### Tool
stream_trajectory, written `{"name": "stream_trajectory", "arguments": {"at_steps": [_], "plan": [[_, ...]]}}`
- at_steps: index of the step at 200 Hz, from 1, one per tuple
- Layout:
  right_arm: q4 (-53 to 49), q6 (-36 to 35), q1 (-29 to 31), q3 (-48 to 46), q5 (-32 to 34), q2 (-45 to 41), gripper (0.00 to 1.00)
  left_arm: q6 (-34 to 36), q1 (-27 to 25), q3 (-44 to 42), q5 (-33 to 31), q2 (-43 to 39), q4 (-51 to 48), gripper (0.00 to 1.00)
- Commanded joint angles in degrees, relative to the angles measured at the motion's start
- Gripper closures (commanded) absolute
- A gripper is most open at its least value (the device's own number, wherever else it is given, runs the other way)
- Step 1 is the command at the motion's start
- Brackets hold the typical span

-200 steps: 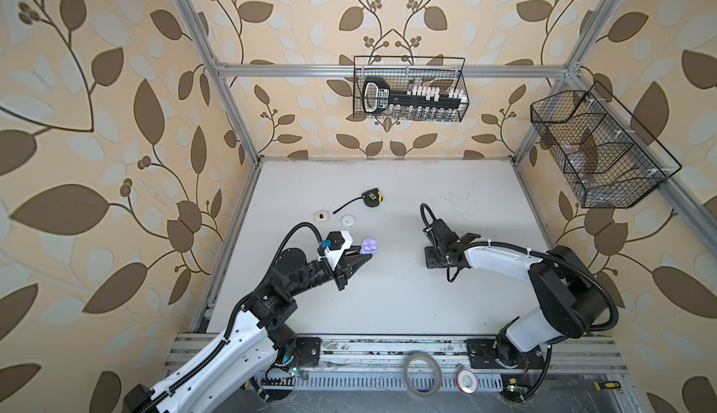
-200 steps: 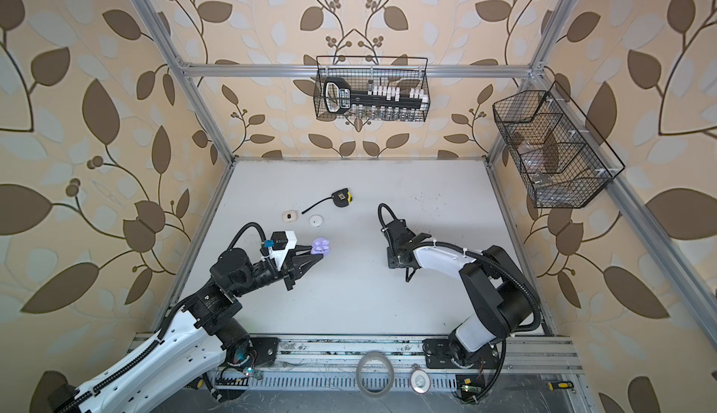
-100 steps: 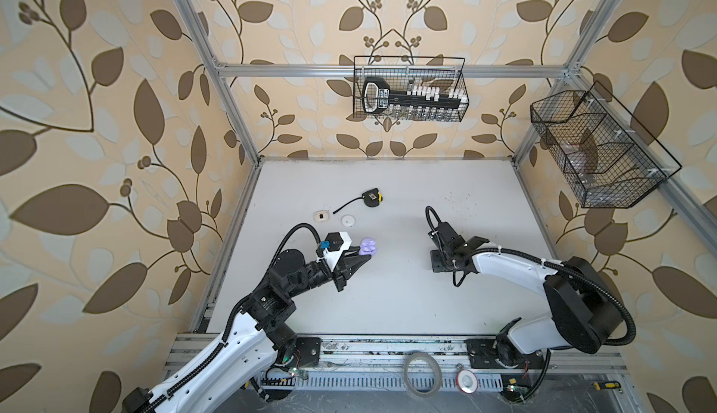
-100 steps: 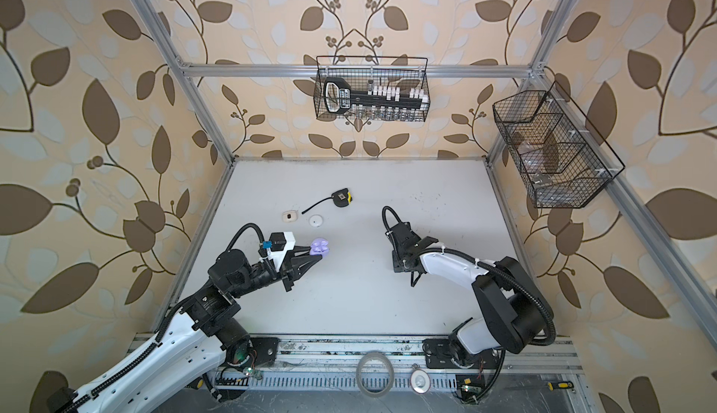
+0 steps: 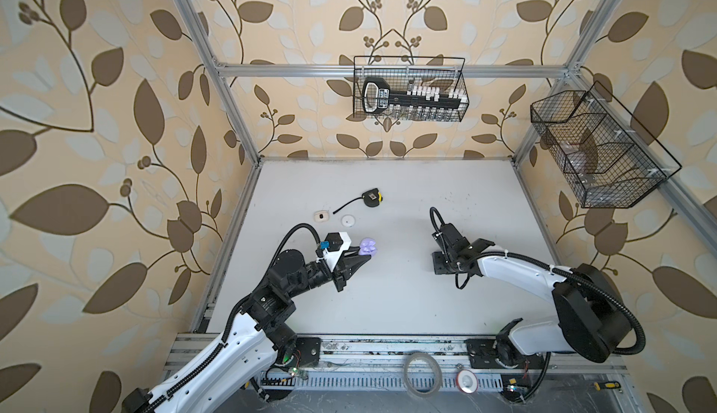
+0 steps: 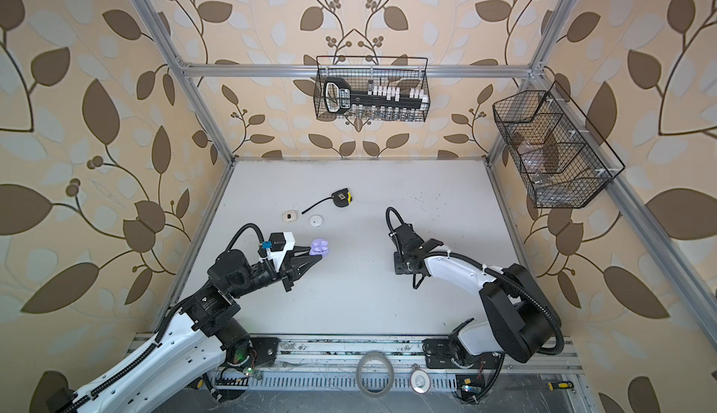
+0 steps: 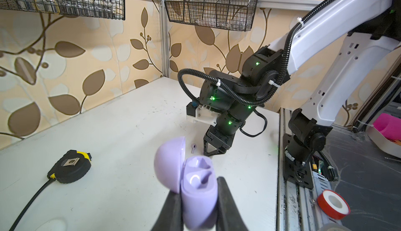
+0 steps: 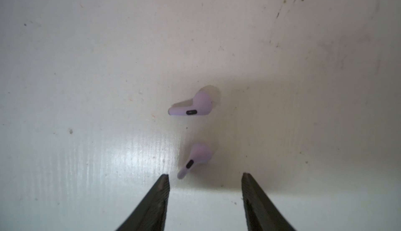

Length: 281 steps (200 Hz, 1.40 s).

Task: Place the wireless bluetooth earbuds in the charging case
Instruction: 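Lower the right gripper and close it on the nearer purple earbud, then lift the purple earbud and carry it toward the case in the left gripper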

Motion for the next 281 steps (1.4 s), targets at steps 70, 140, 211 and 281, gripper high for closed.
{"name": "stream_trajectory", "arguments": {"at_steps": [70,140,211,281], "plan": [[3.1,0.8,-0.9,1.0,-3.9,5.8,0.56,0.6,-0.4,1.5,0.7,-1.3,1.4,1.00],[2.8,0.1,-0.6,1.0,-1.5,6.1,0.66,0.6,-0.4,1.5,0.6,-1.3,1.5,1.00],[3.3,-0.5,-0.5,1.1,-0.4,7.5,0.76,0.5,-0.4,1.5,0.7,-1.3,1.4,1.00],[3.3,-0.2,0.0,1.0,-0.3,7.1,0.84,0.5,-0.4,1.5,0.9,-1.4,1.3,1.00]]}}
